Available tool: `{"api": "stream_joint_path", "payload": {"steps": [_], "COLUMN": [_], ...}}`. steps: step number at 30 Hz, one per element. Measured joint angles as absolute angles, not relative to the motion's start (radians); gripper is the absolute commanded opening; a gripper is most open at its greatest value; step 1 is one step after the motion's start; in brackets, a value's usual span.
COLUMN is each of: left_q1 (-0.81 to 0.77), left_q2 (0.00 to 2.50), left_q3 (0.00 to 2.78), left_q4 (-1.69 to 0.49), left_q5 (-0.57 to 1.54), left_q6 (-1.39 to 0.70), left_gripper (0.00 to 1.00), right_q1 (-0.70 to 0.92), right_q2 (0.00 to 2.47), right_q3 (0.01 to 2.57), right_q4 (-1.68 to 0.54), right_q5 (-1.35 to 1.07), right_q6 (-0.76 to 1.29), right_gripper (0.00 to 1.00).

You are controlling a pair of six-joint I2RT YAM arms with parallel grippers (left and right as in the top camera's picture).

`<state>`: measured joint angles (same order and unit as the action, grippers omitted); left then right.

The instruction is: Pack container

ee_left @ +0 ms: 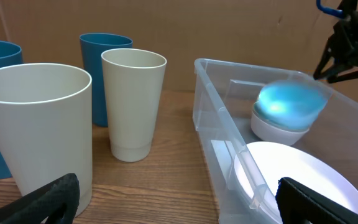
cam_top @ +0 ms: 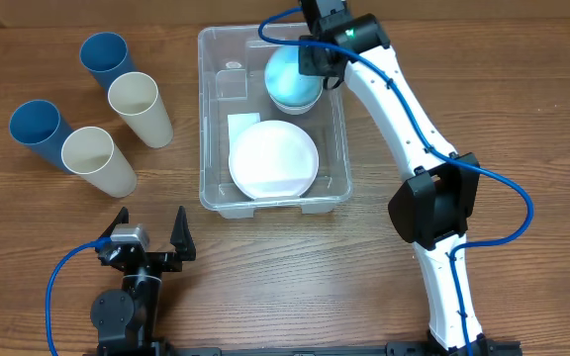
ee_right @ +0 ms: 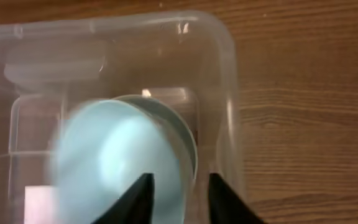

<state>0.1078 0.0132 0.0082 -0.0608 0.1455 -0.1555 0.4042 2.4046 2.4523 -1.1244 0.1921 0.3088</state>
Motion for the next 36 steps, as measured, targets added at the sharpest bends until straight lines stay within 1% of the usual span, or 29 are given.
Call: {"api": "stream_joint_path", "payload": {"steps": [7, 8, 11, 13, 14, 15, 19, 21, 22, 24, 28, 32, 36], "left_q1": [0.108, 0.108, 0.108, 0.108, 0.108, 0.108, 0.108, 0.108, 0.108, 0.108, 0.108, 0.107, 0.108], "left_q2": [0.013, 0.013, 0.013, 0.013, 0.013, 0.013, 0.013, 0.013, 0.013, 0.013, 0.013, 0.013, 0.013], "left_q3": [0.008, 0.008, 0.008, 0.008, 0.008, 0.008, 0.008, 0.008, 0.008, 0.008, 0.008, 0.008, 0.008], "left_q4": [-0.061, -0.061, -0.061, -0.061, -0.061, -0.061, -0.061, -0.061, -0.061, -0.061, -0.060, -0.060, -0.060], "left_q5": [0.146, 0.146, 0.146, 0.146, 0.146, 0.146, 0.146, 0.146, 0.146, 0.146, 0.146, 0.146, 0.146], "left_q6": [-0.155, -0.155, -0.155, -0.155, -0.155, -0.155, -0.155, -0.155, -0.155, -0.155, -0.155, -0.155, -0.155], "left_gripper": [1.00, 1.00, 1.00, 1.00, 1.00, 1.00, 1.00, 1.00, 1.00, 1.00, 1.00, 1.00, 1.00], "right_q1": [0.396, 0.397, 0.408, 0.418, 0.421, 0.420, 0.355, 0.265, 0.192, 0.112, -0.036, -0.138, -0.212], "right_q2": [2.405, 2.405, 2.405, 2.404, 2.404, 2.392, 2.263, 2.165, 2.106, 2.061, 2.065, 2.074, 2.074], "right_q3": [2.452, 2.452, 2.465, 2.513, 2.563, 2.606, 2.736, 2.773, 2.787, 2.796, 2.798, 2.795, 2.795], "right_q4": [-1.140, -1.143, -1.208, -1.284, -1.330, -1.368, -1.446, -1.460, -1.477, -1.501, -1.587, -1.662, -1.670], "right_q5": [0.195, 0.194, 0.193, 0.187, 0.182, 0.181, 0.166, 0.165, 0.169, 0.176, 0.174, 0.173, 0.173], "right_q6": [0.270, 0.268, 0.267, 0.287, 0.302, 0.314, 0.364, 0.387, 0.397, 0.403, 0.414, 0.415, 0.415], "right_gripper": [0.57, 0.59, 0.69, 0.79, 0.91, 1.00, 1.00, 1.00, 1.00, 1.00, 1.00, 1.00, 1.00]}}
